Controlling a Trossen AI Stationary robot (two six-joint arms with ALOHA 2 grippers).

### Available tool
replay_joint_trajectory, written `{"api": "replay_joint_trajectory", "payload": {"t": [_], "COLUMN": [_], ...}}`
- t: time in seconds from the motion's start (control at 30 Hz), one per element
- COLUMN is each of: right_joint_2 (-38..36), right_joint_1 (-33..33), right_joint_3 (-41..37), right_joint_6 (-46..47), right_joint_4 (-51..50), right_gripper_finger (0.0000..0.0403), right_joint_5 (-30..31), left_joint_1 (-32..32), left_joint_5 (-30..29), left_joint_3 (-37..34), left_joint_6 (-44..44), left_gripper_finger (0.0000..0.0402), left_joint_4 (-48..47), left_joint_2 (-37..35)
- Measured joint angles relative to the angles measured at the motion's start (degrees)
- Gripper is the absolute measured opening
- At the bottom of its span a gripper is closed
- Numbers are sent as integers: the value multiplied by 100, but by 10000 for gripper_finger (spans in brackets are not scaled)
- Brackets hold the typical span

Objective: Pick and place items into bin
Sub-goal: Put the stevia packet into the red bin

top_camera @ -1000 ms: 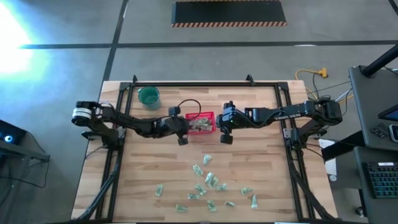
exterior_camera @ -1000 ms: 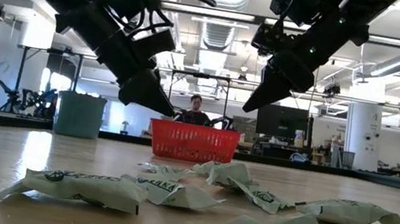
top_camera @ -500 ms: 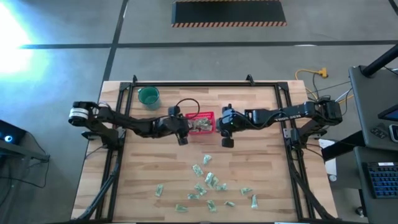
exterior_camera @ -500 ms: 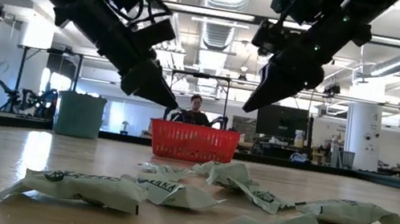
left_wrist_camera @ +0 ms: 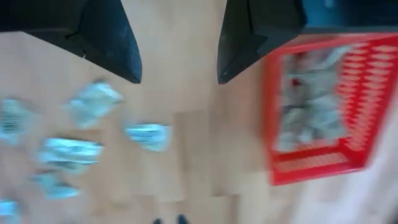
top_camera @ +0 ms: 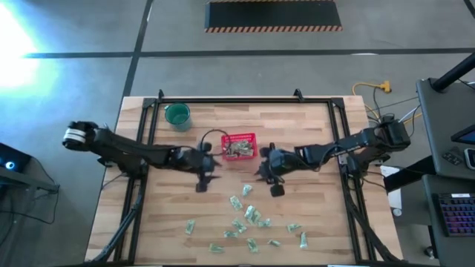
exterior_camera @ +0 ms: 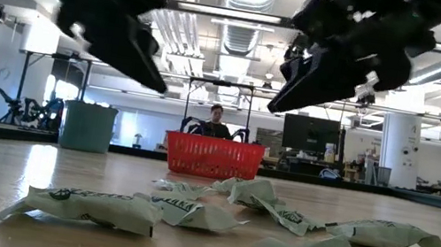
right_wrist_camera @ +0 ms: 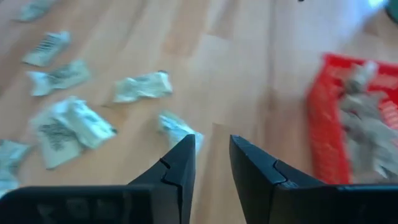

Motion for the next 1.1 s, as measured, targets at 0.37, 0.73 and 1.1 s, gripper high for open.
{"api": "replay_joint_trajectory", "payload": {"t": [0.37, 0.73, 1.1], "right_joint_2": [570, 1468, 1992], "right_joint_1": [465, 451, 379], "right_joint_3": [-314, -5, 459], "right_joint_6": [-536, -549, -521], "right_joint_4": [1546, 1617, 1057], "right_gripper_finger": [80, 84, 109], "right_joint_5": [11, 79, 243], "left_joint_1": [-1857, -2743, -2771], "left_joint_5": [-10, -23, -22], "left_joint_3": [-273, -248, -265], "left_joint_6": [-473, -743, -754], "left_gripper_finger": [193, 193, 193], "left_joint_4": [-50, -32, -52], "left_joint_2": [-43, -53, -60]}}
